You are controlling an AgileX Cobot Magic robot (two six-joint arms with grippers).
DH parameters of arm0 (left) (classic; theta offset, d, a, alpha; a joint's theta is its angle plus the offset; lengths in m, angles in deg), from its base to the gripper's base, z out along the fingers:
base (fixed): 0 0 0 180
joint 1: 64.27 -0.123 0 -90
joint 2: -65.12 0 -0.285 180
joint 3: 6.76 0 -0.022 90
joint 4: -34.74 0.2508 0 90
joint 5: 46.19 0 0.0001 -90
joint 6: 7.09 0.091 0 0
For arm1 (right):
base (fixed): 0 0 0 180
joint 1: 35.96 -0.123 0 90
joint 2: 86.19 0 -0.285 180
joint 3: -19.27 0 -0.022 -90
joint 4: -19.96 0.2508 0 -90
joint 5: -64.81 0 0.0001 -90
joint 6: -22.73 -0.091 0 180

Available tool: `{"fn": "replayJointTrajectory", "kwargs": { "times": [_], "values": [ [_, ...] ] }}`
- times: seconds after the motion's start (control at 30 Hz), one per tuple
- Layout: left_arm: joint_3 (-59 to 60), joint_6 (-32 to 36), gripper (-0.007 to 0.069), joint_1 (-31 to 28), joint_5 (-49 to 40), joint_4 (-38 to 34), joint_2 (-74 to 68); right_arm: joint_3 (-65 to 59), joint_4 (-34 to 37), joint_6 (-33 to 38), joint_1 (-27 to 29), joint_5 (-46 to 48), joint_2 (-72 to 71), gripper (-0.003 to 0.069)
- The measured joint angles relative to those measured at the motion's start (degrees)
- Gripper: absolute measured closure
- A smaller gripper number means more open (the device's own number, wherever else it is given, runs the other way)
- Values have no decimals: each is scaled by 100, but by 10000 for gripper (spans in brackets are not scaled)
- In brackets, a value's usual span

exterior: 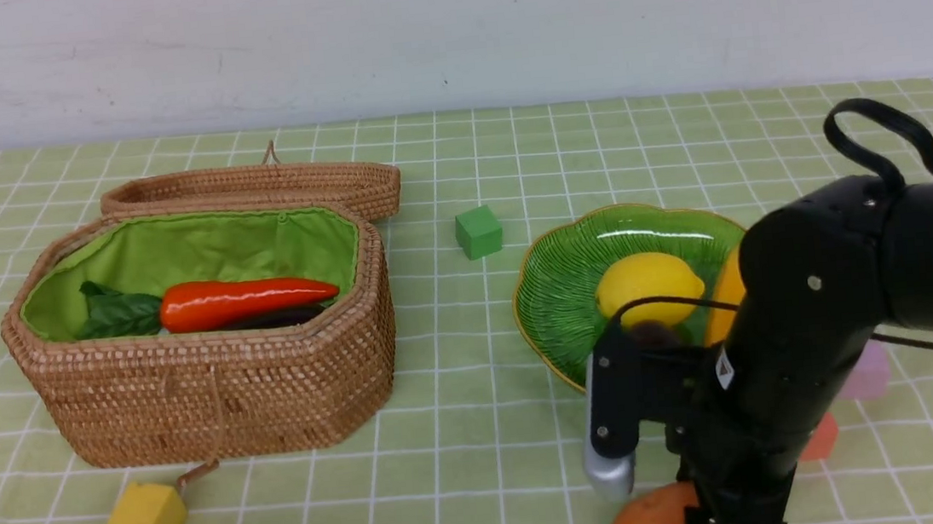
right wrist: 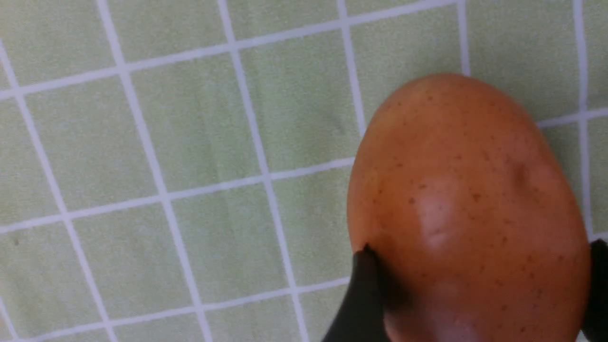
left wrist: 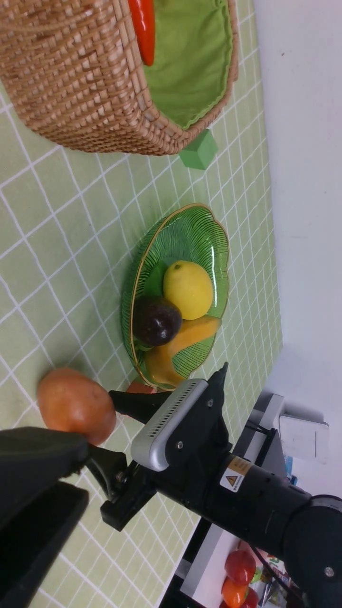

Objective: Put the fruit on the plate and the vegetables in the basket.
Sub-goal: Use the right arm to grab a potato and put it into the left basket

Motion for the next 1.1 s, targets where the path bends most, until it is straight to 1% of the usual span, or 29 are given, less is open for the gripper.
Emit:
{"fn": "replayJointTrajectory", "kwargs": {
  "times": [0.17, 0.3, 0.37, 0.53, 0.7, 0.87, 1.03, 1.1],
  "values": [
    [0, 0, 538, 0, 0, 0, 0, -25, 153, 0, -6, -96, 43, 56],
    [0, 0, 535, 0, -2, 0, 0, -25, 214, 0, -6, -96, 43, 53],
    [0, 0, 533, 0, -2, 0, 0, -25, 371, 0, -6, -90, 43, 53],
    [0, 0, 532, 0, -2, 0, 0, -25, 433, 0, -6, -31, 43, 53],
    [0, 0, 529, 0, -2, 0, 0, -25, 301, 0, -6, 138, 145, 55],
    [0, 0, 529, 0, -2, 0, 0, -25, 176, 0, -6, 89, 324, 61],
    [0, 0, 529, 0, -7, 0, 0, -20, 171, 0, -6, 68, 353, 95],
    [0, 0, 529, 0, -7, 0, 0, -20, 179, 0, -6, 79, 353, 95]
  ]
}}
